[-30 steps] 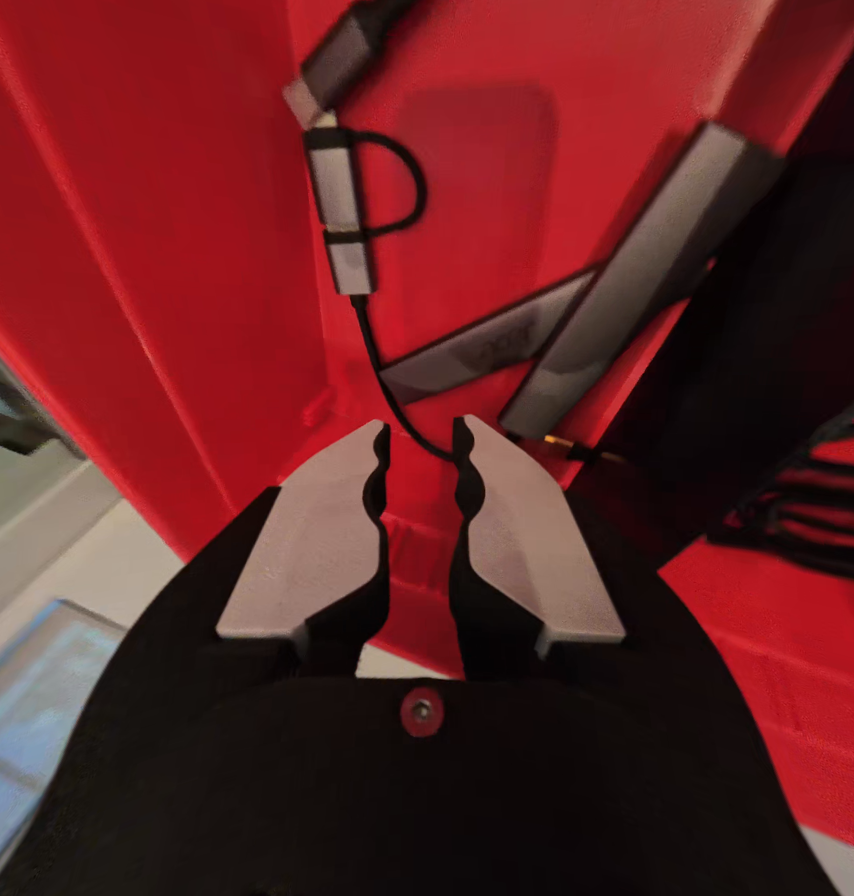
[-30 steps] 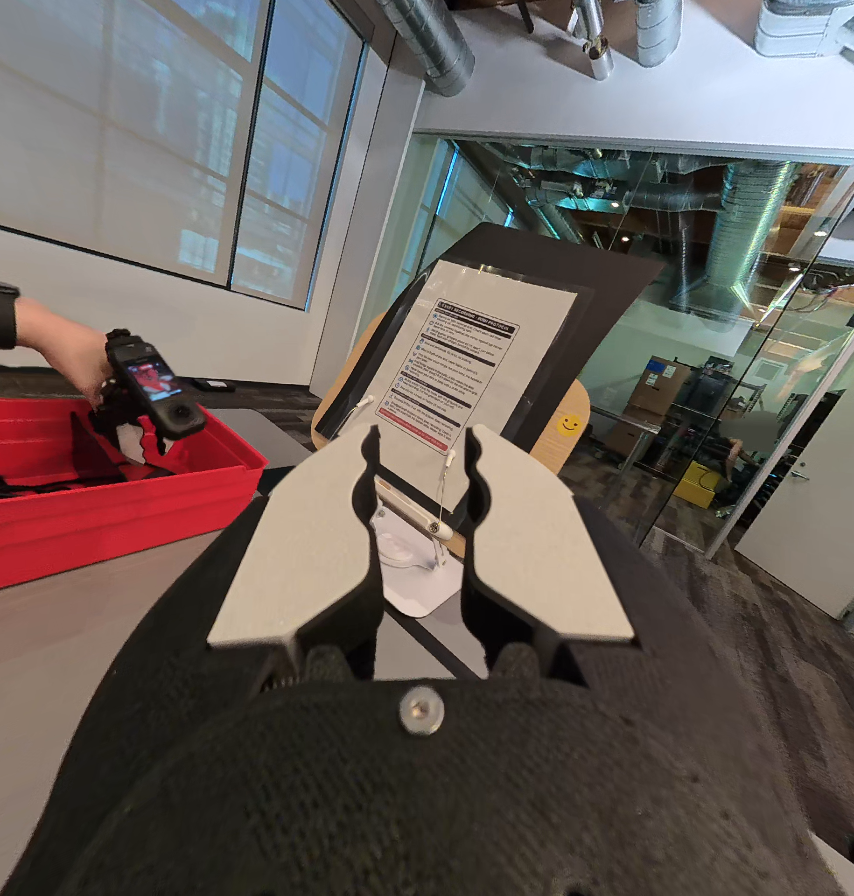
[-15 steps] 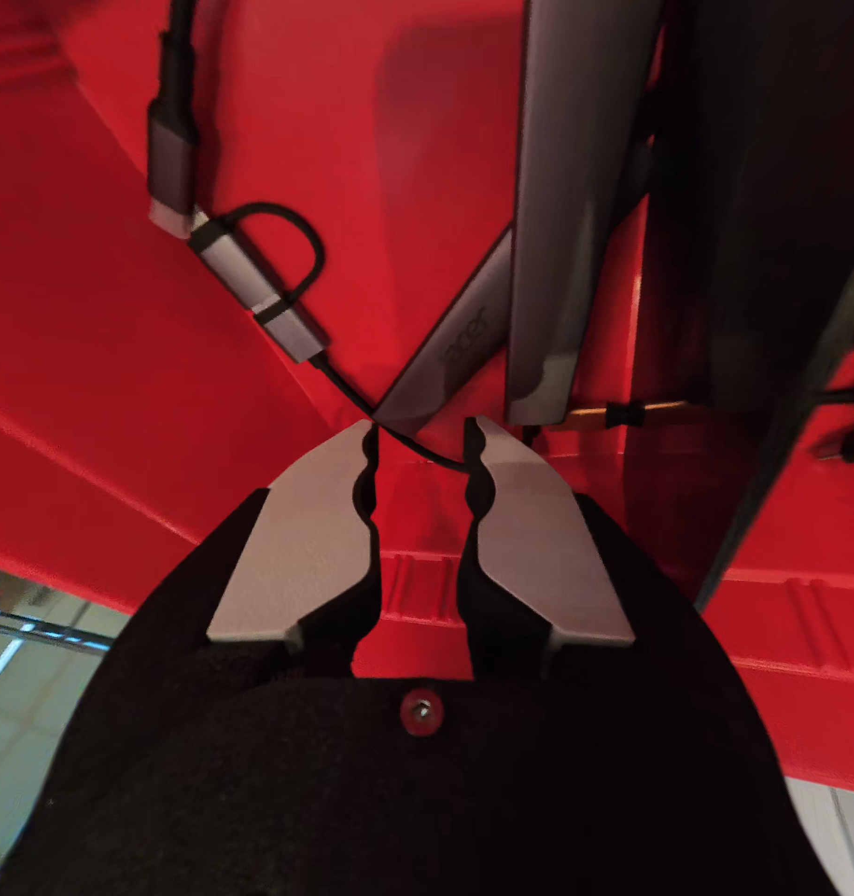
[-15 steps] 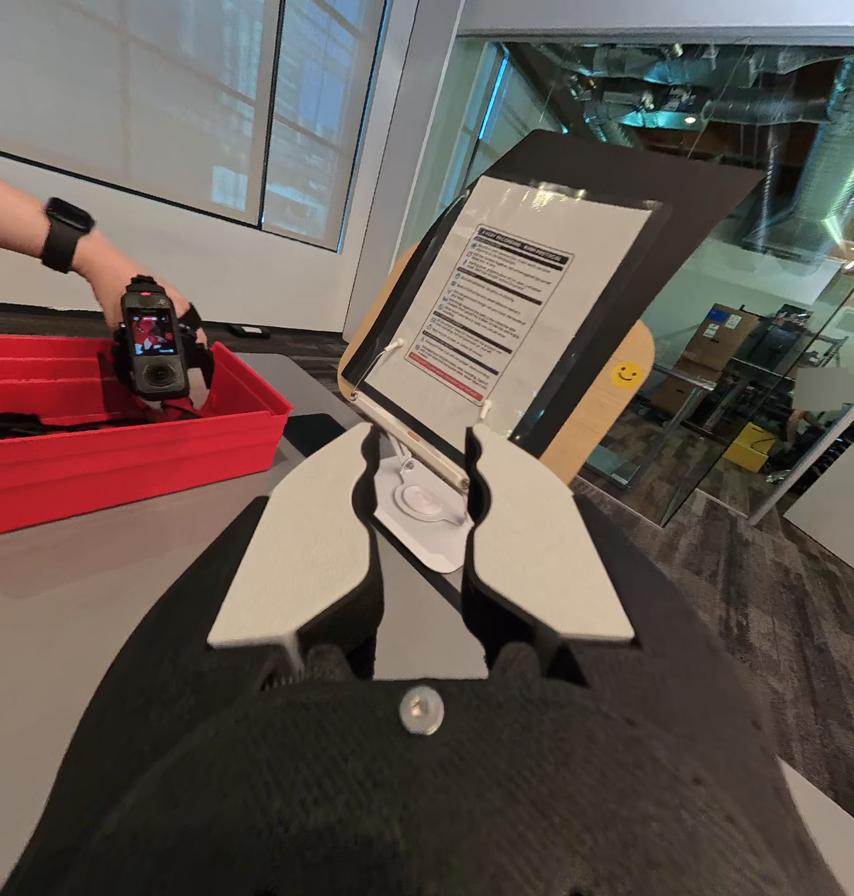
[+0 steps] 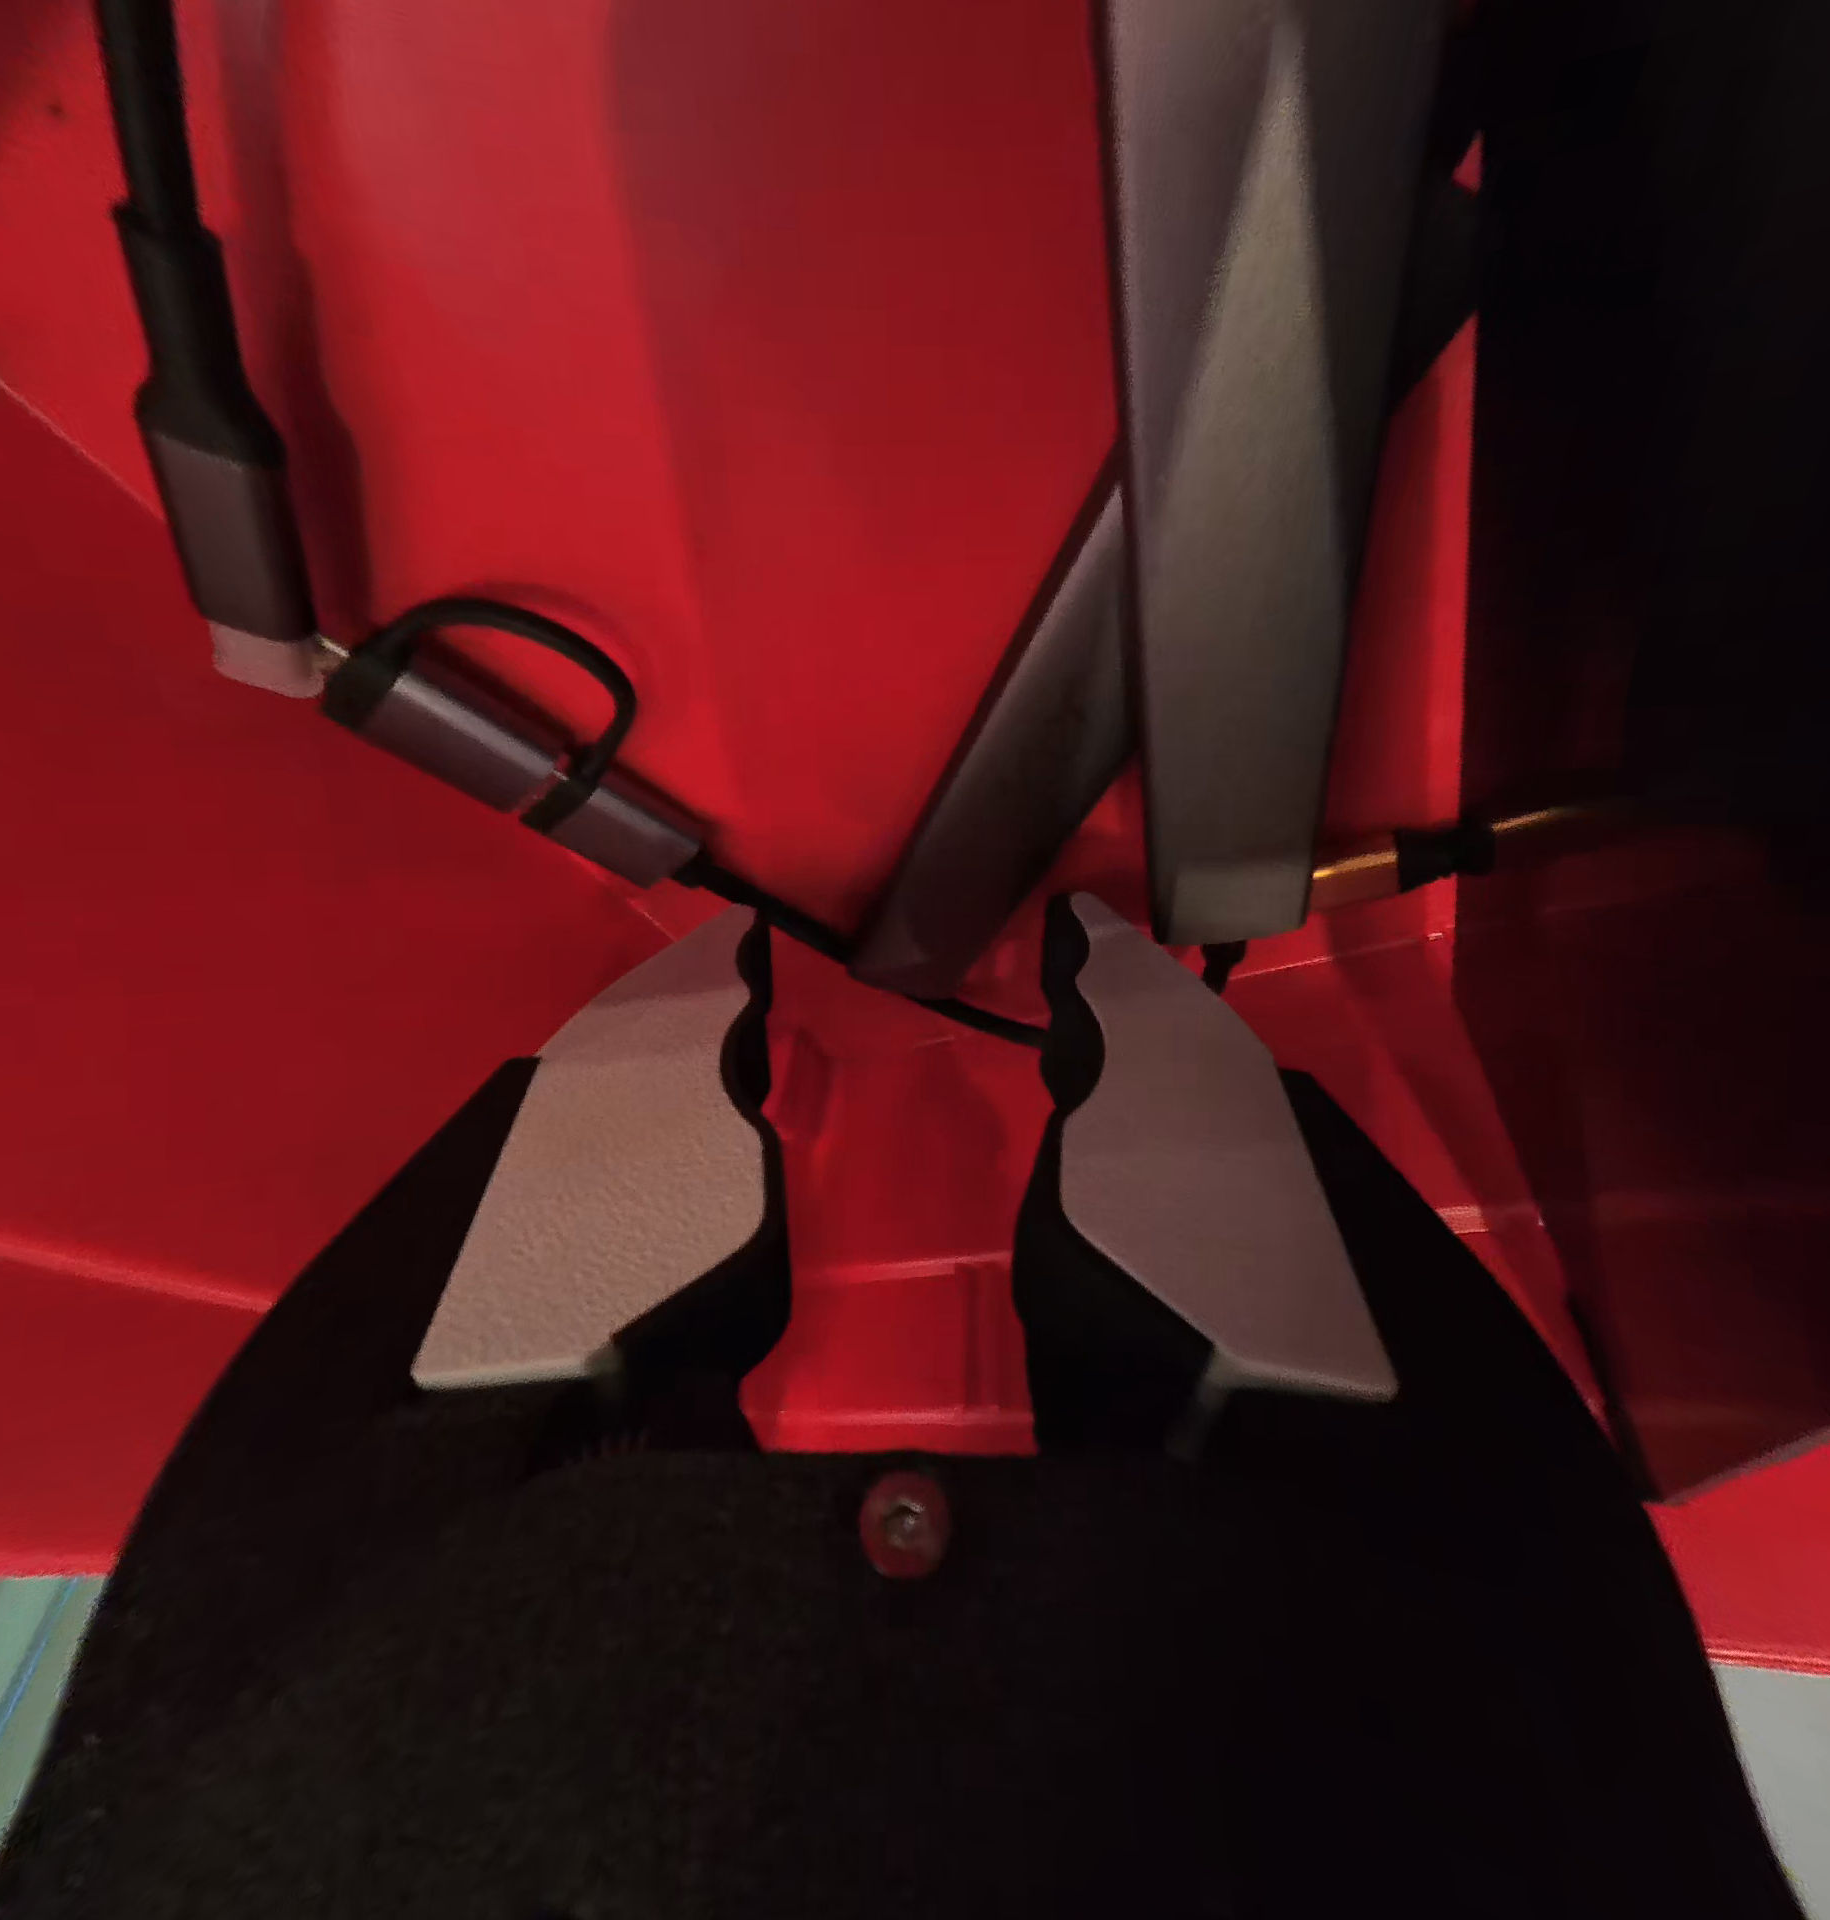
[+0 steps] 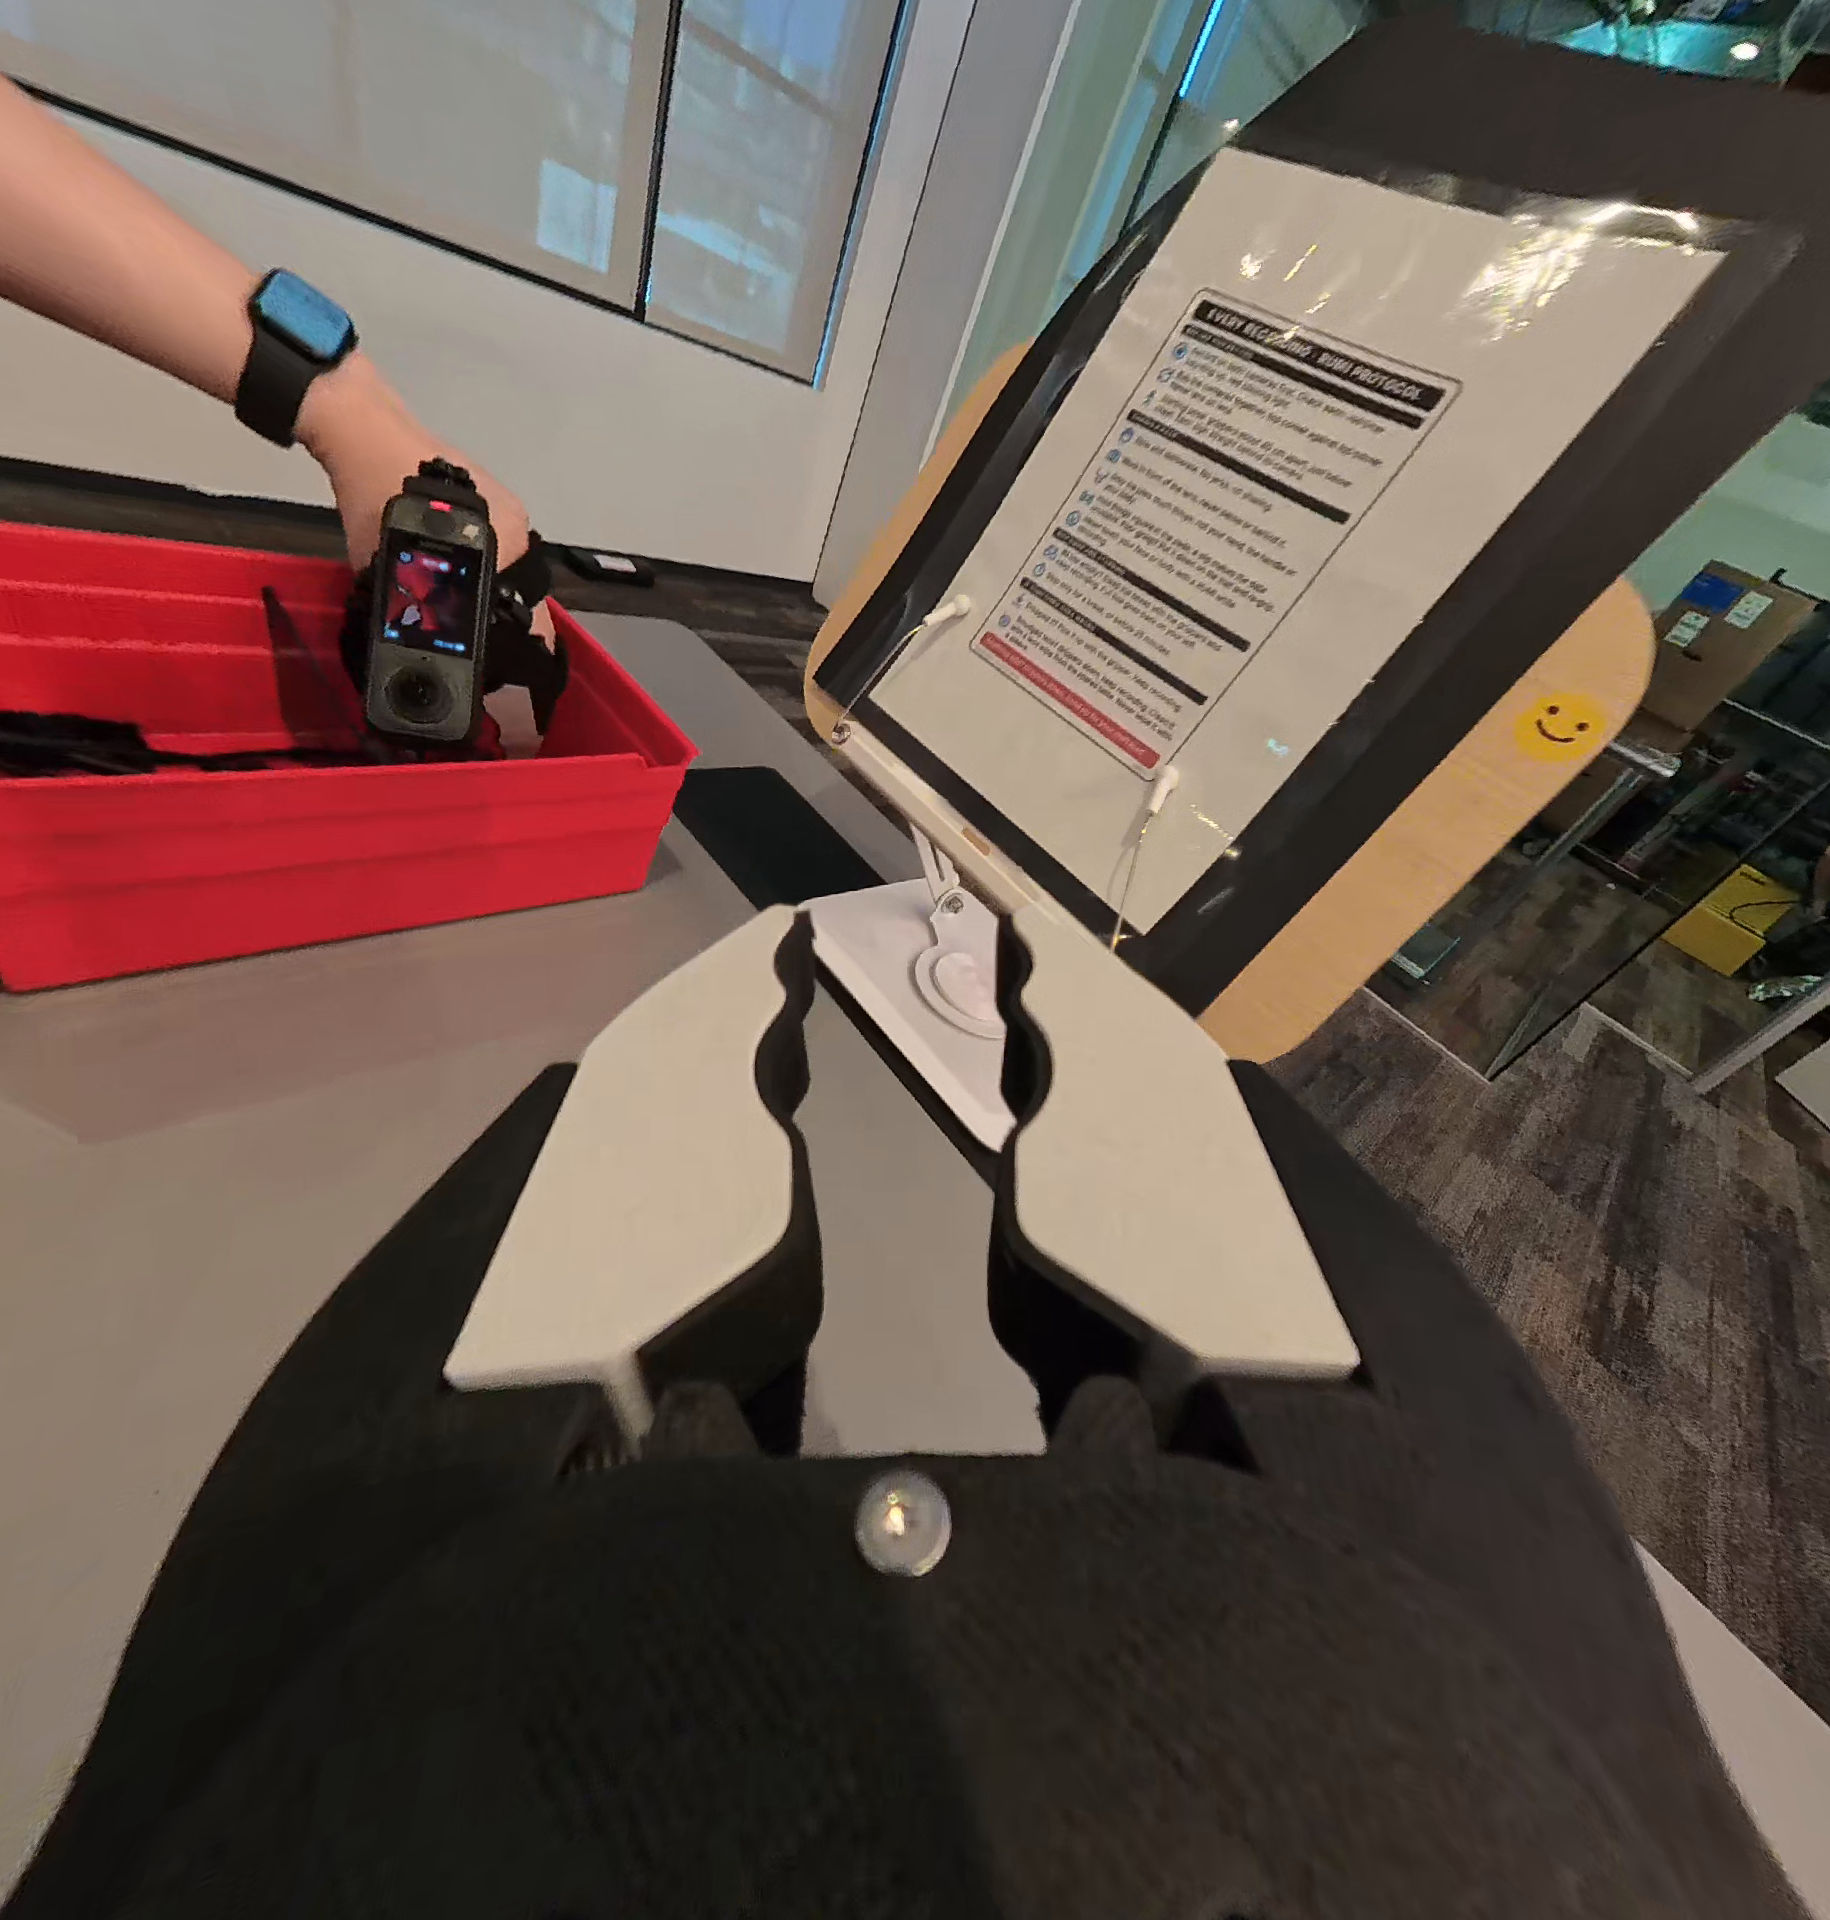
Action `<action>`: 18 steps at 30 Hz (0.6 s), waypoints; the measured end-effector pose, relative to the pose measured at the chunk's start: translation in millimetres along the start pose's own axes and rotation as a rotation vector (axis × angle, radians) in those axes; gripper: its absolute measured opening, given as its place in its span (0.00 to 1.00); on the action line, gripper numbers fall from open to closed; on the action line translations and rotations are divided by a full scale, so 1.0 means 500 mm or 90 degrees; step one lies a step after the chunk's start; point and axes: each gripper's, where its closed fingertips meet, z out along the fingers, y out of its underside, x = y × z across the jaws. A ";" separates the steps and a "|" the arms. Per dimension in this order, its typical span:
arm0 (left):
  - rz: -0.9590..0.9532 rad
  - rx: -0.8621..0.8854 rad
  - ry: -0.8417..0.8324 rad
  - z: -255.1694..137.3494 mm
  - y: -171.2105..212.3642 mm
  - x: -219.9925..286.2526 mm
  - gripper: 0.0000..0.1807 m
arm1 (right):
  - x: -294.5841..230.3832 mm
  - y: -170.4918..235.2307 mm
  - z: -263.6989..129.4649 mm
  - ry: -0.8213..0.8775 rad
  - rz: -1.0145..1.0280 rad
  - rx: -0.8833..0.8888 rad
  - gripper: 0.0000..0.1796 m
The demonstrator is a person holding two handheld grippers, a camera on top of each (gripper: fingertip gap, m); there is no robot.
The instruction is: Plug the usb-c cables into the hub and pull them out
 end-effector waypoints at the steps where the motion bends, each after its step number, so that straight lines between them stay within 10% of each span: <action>1: 0.000 -0.004 -0.002 0.000 0.000 -0.001 0.26 | -0.003 0.002 0.002 -0.002 -0.005 -0.005 0.19; 18: -0.115 -0.117 -0.012 -0.051 0.043 0.041 0.14 | -0.016 -0.064 -0.035 -0.022 -0.013 0.064 0.18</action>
